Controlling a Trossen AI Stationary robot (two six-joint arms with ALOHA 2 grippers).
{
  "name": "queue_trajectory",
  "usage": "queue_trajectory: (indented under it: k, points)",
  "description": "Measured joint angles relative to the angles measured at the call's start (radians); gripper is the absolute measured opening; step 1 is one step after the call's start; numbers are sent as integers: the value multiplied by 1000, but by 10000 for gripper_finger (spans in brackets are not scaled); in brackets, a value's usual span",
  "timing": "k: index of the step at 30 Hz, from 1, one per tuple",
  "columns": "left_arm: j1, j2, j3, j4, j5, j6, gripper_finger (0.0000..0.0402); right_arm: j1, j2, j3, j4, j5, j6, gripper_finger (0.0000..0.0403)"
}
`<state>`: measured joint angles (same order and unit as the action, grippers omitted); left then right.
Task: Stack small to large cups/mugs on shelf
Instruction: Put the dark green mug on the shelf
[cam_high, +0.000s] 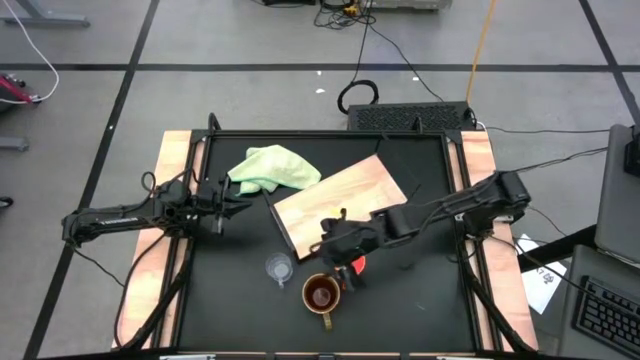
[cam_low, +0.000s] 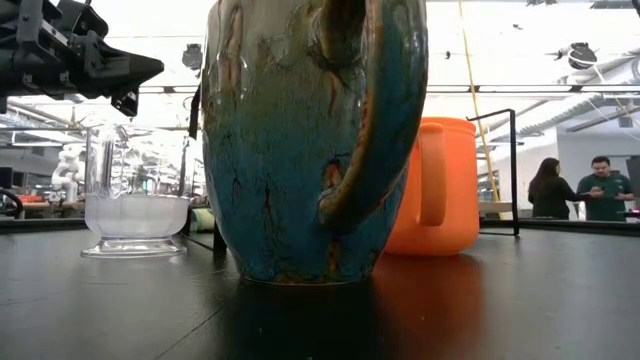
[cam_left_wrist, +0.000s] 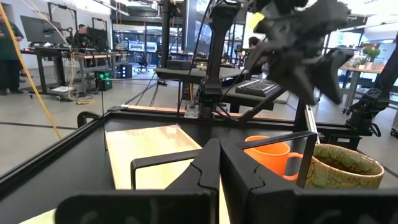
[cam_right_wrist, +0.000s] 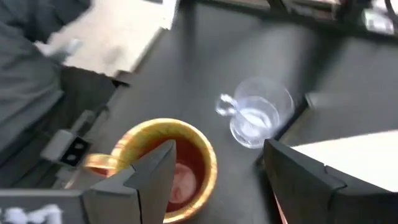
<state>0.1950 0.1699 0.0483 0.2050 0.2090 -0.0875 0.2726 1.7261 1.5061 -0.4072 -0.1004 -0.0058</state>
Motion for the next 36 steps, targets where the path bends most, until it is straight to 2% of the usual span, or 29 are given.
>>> queue_trajectory:
  k: [6,17,21,36]
  points:
    - [0,0,0,-1,0,0,12,-18,56,0,-4,0,56,235]
    - [0,0,0,-1,0,0,12,-16,61,0,-38,-4,117,235]
    - [0,0,0,-2,1,0,12,-15,104,0,-33,-6,138,235]
    - [0,0,0,-54,1,12,12,-7,169,0,-27,-11,157,235]
